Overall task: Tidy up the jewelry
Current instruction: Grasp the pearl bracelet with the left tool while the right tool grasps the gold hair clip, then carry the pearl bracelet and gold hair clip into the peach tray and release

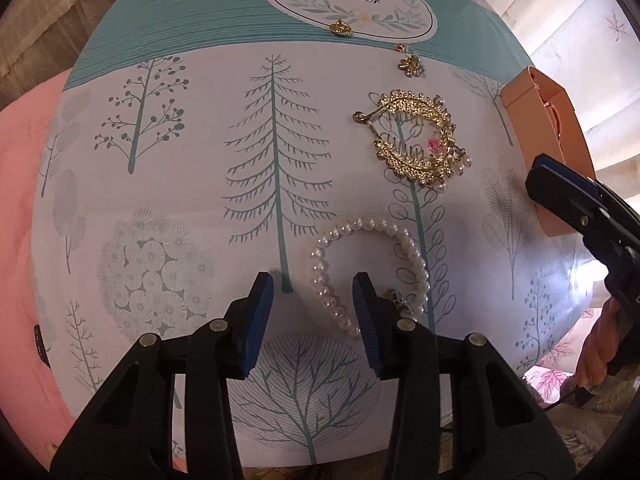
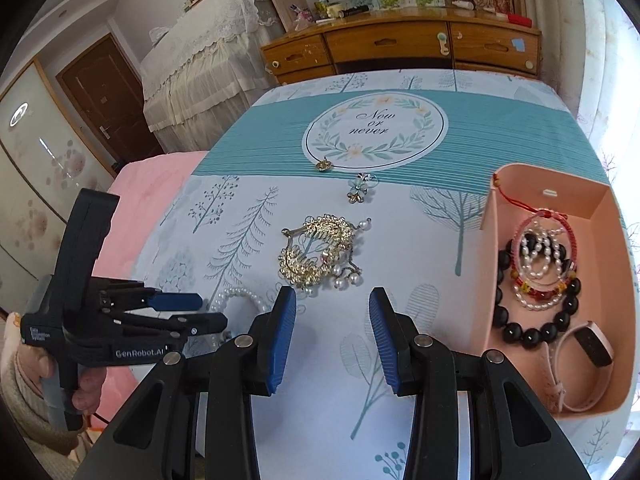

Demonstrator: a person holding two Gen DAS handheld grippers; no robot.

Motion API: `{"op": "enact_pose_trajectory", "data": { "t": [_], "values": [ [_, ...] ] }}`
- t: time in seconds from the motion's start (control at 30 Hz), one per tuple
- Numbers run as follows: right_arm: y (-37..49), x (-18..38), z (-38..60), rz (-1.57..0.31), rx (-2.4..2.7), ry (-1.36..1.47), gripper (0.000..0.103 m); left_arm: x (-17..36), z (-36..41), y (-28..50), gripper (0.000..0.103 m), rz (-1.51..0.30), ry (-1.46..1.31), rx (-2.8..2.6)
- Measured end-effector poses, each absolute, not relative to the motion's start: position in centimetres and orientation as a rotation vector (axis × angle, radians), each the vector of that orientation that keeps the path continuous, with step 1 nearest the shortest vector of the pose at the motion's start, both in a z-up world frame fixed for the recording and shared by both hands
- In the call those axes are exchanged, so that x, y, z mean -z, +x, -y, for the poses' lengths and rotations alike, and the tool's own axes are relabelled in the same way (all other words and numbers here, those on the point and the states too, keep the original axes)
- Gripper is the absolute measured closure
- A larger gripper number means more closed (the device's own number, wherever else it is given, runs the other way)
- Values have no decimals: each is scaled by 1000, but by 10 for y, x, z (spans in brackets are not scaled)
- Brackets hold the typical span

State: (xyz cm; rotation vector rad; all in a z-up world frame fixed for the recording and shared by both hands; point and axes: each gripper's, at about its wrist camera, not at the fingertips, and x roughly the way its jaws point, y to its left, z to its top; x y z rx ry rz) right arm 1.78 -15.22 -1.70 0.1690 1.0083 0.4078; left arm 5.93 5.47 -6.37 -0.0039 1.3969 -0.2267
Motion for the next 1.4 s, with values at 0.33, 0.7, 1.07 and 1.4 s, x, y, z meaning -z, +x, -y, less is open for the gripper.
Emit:
{"op": "enact_pose_trajectory", "data": {
  "t": [0.33,0.7,1.07,1.4],
  "values": [
    [60,32,122,-1099,-405,175,75,66,-29,69,68,-1425,155,243],
    [82,54,96,-1137,-288,74,93,64,-4,71,98,-1418,229,294],
    [78,45,125,-1111,-327,221,95,44,-33,72,98,-1402,73,302],
    [54,-6,178,-977,-330,368,95,-12,-34,63,98,-1295,57,336]
  ]
}}
